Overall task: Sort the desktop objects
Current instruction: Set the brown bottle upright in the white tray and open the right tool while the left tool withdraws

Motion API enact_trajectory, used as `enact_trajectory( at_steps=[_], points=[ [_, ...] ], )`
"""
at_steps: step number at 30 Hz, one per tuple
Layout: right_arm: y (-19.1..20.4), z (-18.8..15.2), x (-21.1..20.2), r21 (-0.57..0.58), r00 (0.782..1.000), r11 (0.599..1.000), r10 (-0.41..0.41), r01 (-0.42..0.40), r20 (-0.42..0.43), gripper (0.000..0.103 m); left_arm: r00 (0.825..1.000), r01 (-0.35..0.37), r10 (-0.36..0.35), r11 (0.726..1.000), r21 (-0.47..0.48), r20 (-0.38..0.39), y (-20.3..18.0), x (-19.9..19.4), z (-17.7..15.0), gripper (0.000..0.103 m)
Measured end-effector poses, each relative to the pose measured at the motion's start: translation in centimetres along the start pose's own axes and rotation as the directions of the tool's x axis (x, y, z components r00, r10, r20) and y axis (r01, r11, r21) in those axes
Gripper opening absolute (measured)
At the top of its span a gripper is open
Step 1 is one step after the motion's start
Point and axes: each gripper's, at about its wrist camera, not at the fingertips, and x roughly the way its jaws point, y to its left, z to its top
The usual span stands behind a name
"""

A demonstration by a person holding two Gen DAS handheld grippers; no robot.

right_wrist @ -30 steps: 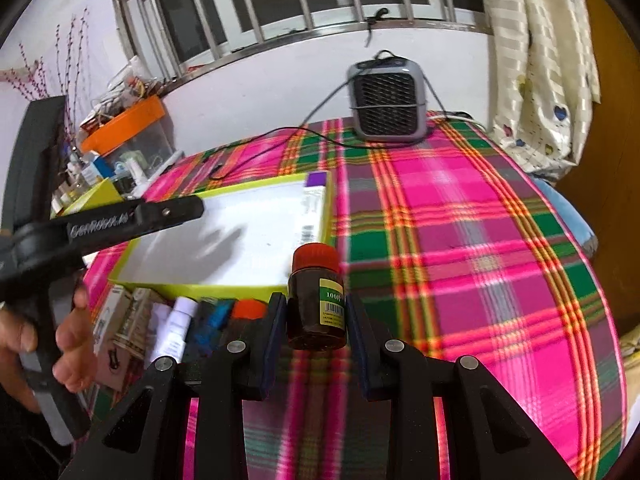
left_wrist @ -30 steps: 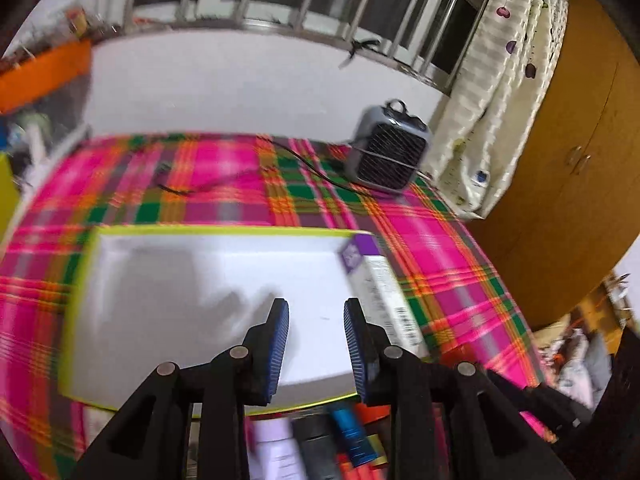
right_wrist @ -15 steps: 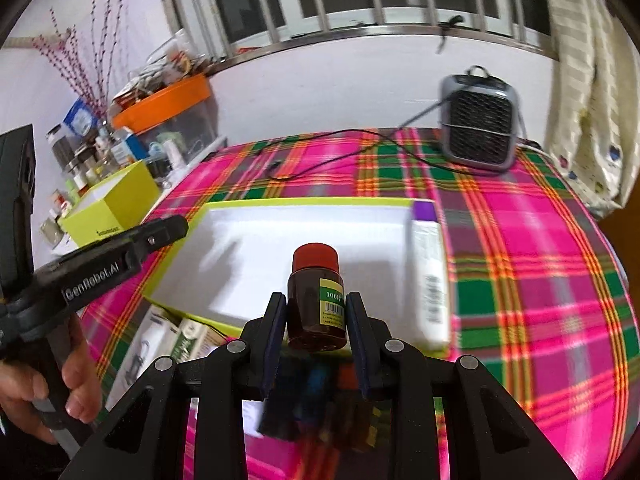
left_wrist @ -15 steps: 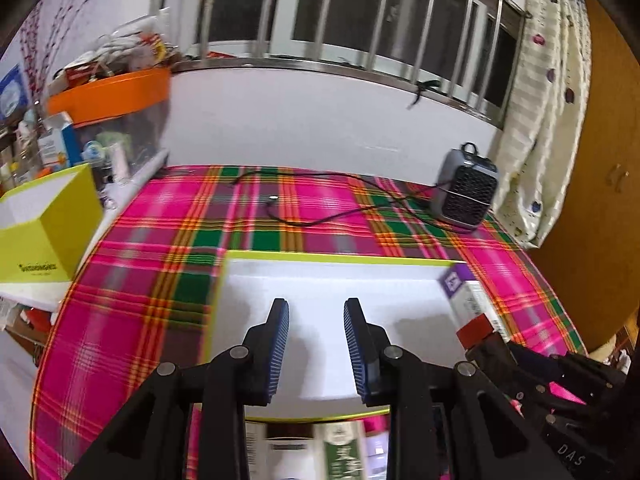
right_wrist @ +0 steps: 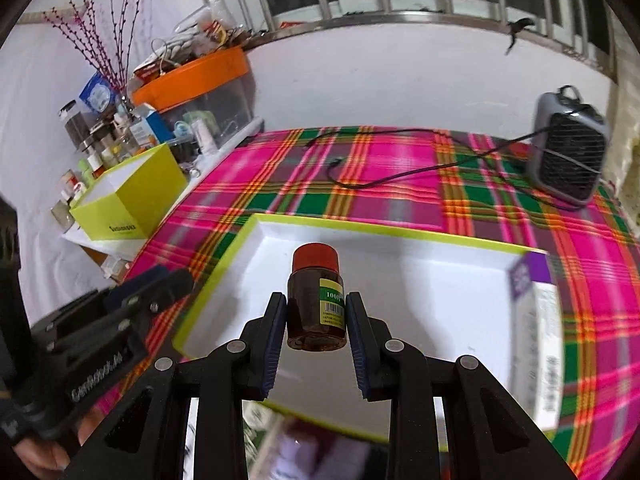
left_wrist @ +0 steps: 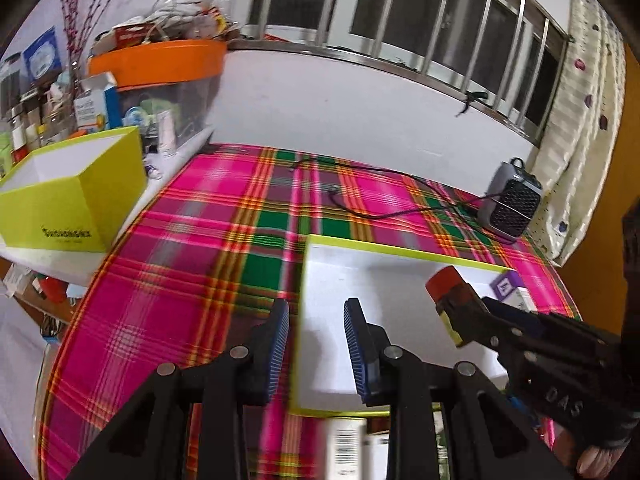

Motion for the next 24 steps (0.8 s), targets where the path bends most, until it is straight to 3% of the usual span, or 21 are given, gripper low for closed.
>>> enact_trajectory(
  at_steps=[9, 20, 24],
  points=[
    [1.6, 2.3, 4.5, 0.05, 0.995, 0.997, 0.07, -0.067, -0.071, 0.032, 0.999, -0.032, 0.03, 0.995, -0.093, -0.023, 3.5, 1.0, 0.2, 0.029],
    [2.8, 4.5, 6.9, 0.01, 0.995, 0.999, 0.053, -0.052, -0.085, 0.032, 0.999, -0.031, 0.027, 0.992, -0.119, -0.035, 4.1, 1.5, 0.3, 0.029],
    [4.0, 5.4, 8.6, -0.035, 0.987, 0.993, 0.104, -0.11, -0.126, 0.032, 0.999, -0.037, 0.033, 0.991, -0.125, -0.038, 4.4, 1.6, 0.2, 0.029]
  ],
)
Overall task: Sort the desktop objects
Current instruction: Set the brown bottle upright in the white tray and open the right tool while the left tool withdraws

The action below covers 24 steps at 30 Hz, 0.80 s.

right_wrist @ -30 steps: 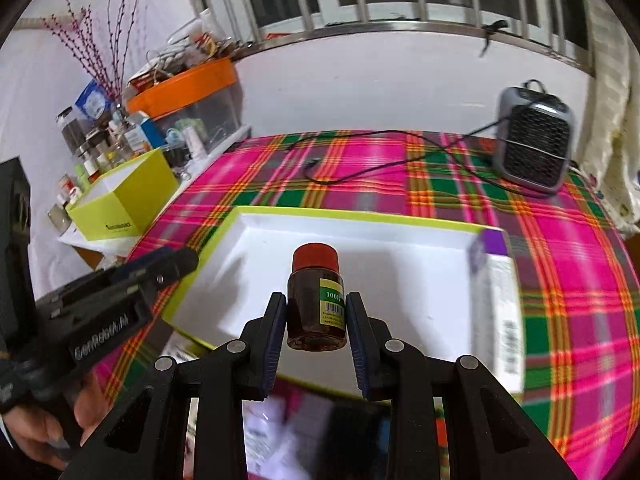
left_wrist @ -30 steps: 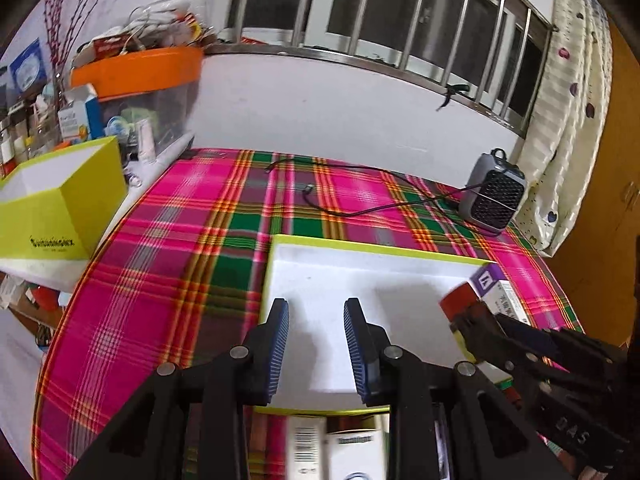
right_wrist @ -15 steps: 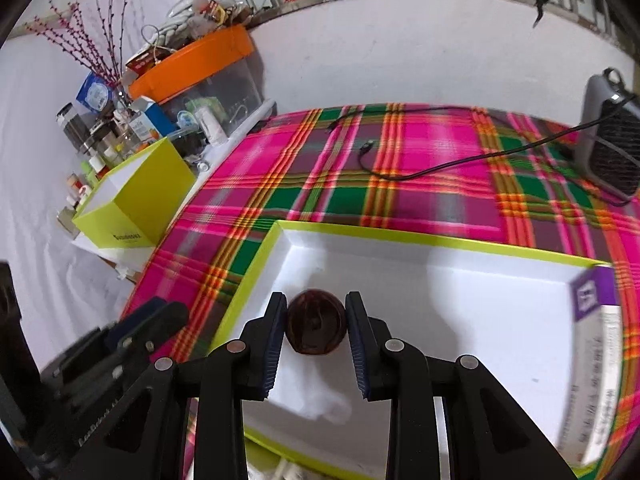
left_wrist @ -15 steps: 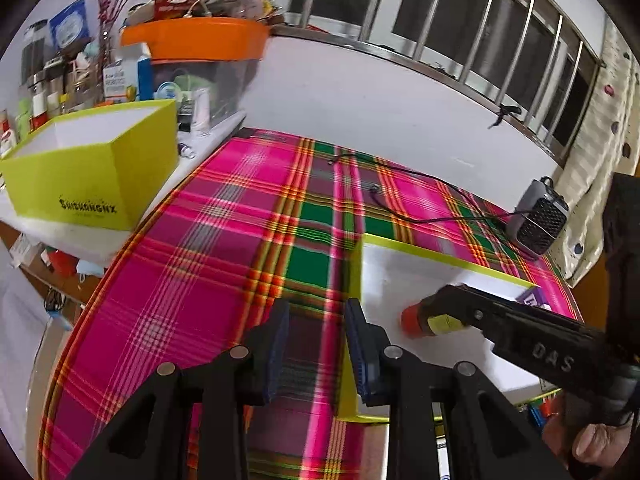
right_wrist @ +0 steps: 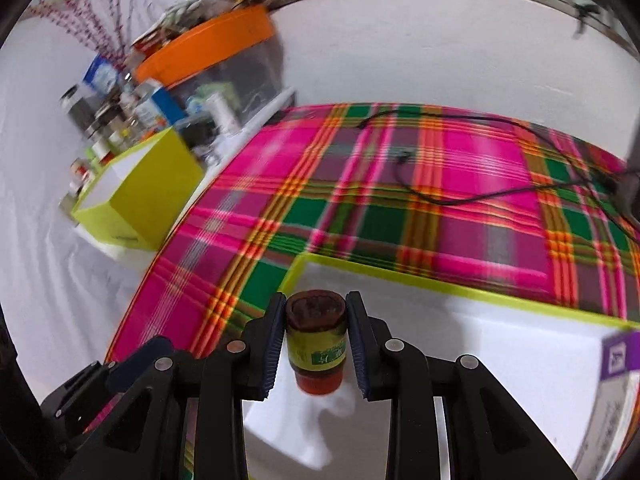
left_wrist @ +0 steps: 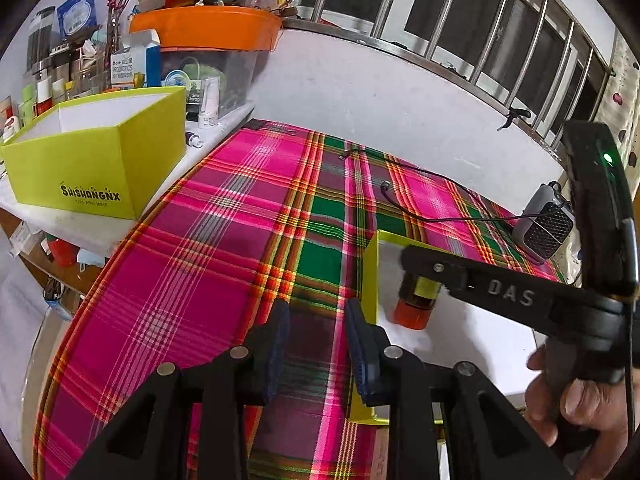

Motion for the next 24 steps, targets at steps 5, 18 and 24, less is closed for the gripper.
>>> enact_trajectory(
  at_steps=[5, 18, 24],
  points=[
    [0.3, -0.4, -0.3, -0.02, 1.0, 1.0, 0.02, -0.02, 0.022, 0.032, 1.0, -0.004, 0.003, 1.0, -0.015, -0.005, 0.4, 0.2, 0.0, 0.029],
    [-0.6, -1.2, 0.8, 0.05, 0.998, 0.998, 0.046, -0.044, -0.047, 0.031, 1.0, 0.004, -0.004, 1.0, -0.014, -0.007, 0.2, 0.2, 0.1, 0.029],
    [-0.7, -1.0, 0.8, 0.046, 0.997, 0.997, 0.062, -0.06, -0.043, 0.031, 1.0, 0.009, -0.009, 1.0, -0.007, -0.011, 0.2, 0.3, 0.0, 0.029]
  ],
)
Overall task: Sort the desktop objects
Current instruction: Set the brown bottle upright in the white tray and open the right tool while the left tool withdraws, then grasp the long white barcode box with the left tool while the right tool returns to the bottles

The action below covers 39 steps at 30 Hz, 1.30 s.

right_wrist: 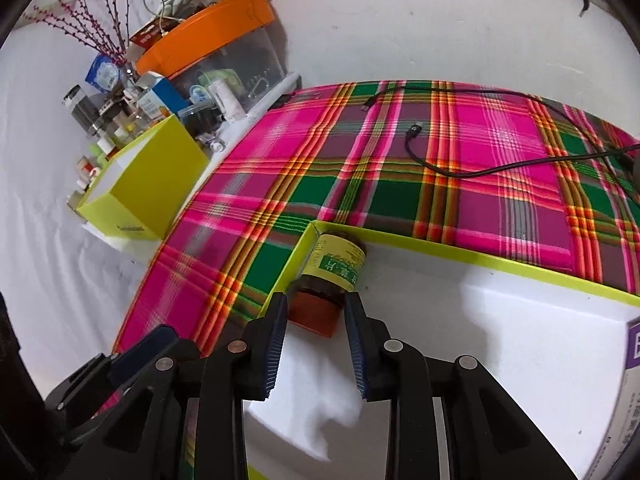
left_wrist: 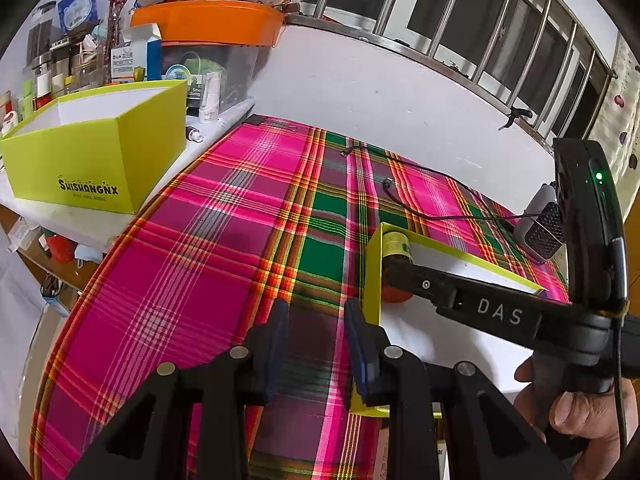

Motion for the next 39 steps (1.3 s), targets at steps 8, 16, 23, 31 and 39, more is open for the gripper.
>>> enact_trajectory(
  at_steps=[8, 16, 23, 31, 39],
  points=[
    [0.1, -0.7, -2.7, -0.01, 0.999, 1.0, 0.014, -0.014, 0.032, 0.031, 1.0, 0.006, -0.006, 1.0, 0.01, 0.004, -0.2, 0.0, -0.1, 0.029],
    [-0.7, -4.0, -9.8, -0.03, 0.99, 0.999, -0.009, 0.013, 0.143, 0.032, 1.0, 0.006, -0.007, 1.0, 0.028, 0.023, -0.5, -0.2, -0.1, 0.029],
    [-4.4, -8.5, -15.7, 0.065, 0.976, 0.997, -0.059, 0.046, 0.209, 0.032, 0.999, 0.006, -0.008, 0.998, 0.06, 0.038, -1.4, -0.3, -0.4, 0.029],
    [-7.5, -13.5, -19.1, 0.139, 0.969, 0.986, -0.126, 0.097, 0.214, 0.032, 0.998, 0.029, -0.033, 0.996, 0.09, 0.045, -2.2, -0.9, -1.3, 0.029],
    [-9.9, -16.0, -19.9, 0.201, 0.962, 0.969, -0.186, 0.146, 0.2, 0.032, 0.998, 0.059, -0.061, 0.995, 0.08, 0.028, -1.8, -2.8, -3.2, 0.029]
  ],
)
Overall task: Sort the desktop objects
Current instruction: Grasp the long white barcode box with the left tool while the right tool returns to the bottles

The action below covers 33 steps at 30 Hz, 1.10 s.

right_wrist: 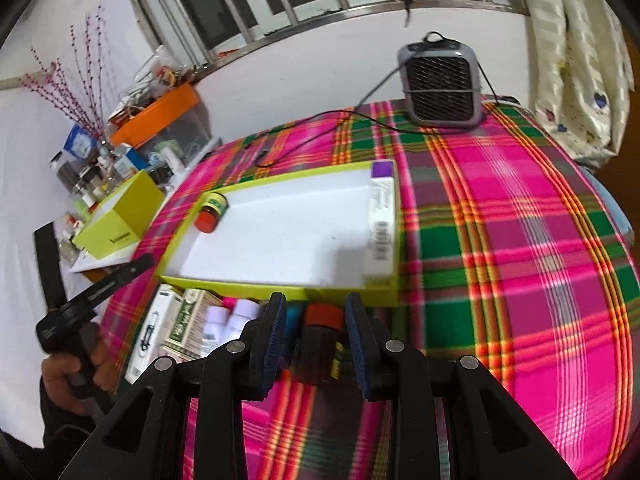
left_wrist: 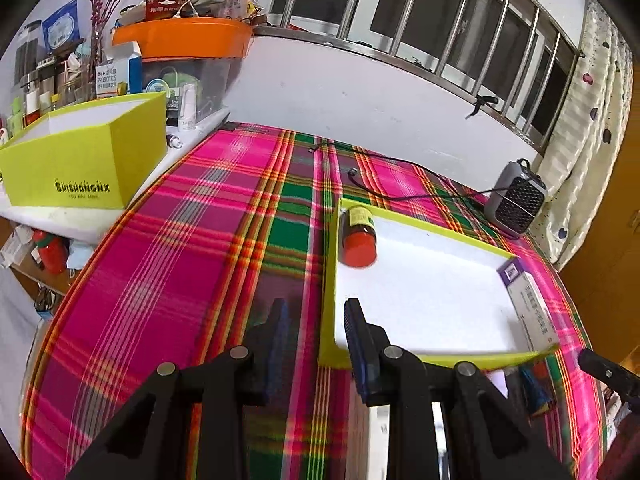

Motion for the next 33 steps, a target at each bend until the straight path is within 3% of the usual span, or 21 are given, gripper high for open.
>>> enact_trajectory(
  at_steps=[14, 33],
  points=[
    [0.6, -2.5, 1.4, -0.047, 0.999, 0.999, -0.008, 0.005, -0.049, 0.032, 0.995, 0.075, -0.069, 0.994, 0.085, -0.07, -0.9, -3.6, -4.0, 0.03],
    [0.4, -3.1, 1.3, -0.043, 0.999, 0.999, -0.013, 0.011, -0.047, 0.032, 0.977, 0.135, -0.111, 0.983, 0.125, -0.182, -1.9, -2.9, -5.9, 0.033]
  ],
)
